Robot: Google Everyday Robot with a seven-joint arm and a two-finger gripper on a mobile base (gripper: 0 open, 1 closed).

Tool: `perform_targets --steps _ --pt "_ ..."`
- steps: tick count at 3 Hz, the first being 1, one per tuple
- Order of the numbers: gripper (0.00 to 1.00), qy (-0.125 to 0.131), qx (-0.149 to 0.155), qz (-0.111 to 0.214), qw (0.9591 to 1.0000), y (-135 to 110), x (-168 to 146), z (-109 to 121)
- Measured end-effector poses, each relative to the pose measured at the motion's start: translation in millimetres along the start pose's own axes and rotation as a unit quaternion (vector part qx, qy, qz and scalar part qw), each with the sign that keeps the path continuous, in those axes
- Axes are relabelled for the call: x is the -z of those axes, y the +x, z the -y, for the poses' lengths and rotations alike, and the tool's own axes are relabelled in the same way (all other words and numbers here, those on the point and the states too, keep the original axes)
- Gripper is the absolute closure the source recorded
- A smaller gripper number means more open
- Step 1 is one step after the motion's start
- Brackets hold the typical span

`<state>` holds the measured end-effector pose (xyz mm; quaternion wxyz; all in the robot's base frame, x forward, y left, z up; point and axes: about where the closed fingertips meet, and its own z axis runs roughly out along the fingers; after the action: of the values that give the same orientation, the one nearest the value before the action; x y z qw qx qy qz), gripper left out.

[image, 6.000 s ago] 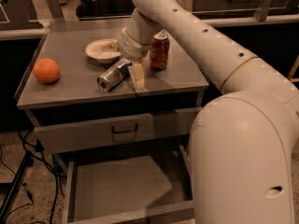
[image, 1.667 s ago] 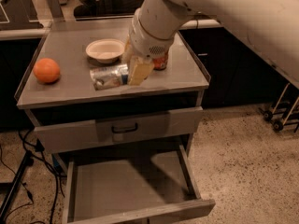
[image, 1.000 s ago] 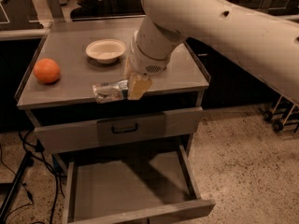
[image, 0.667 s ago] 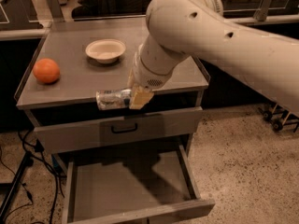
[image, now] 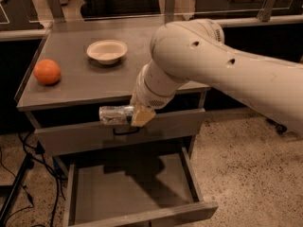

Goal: Place redbull can into middle drawer

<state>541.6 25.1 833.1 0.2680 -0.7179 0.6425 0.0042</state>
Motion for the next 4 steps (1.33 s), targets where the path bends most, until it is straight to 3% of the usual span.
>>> perform_targets --steps 1,2,3,4 --pt "1.0 -0.031 -0.04 0.006 0.9987 3 -38 -41" --pt "1.0 -0.046 -0.064 0.006 0.9969 10 -81 -75" --pt "1.0 -0.059 -0.067 0.009 0.996 12 -116 -97" --pt "1.0 -0.059 -0.067 0.01 0.996 12 -118 -98"
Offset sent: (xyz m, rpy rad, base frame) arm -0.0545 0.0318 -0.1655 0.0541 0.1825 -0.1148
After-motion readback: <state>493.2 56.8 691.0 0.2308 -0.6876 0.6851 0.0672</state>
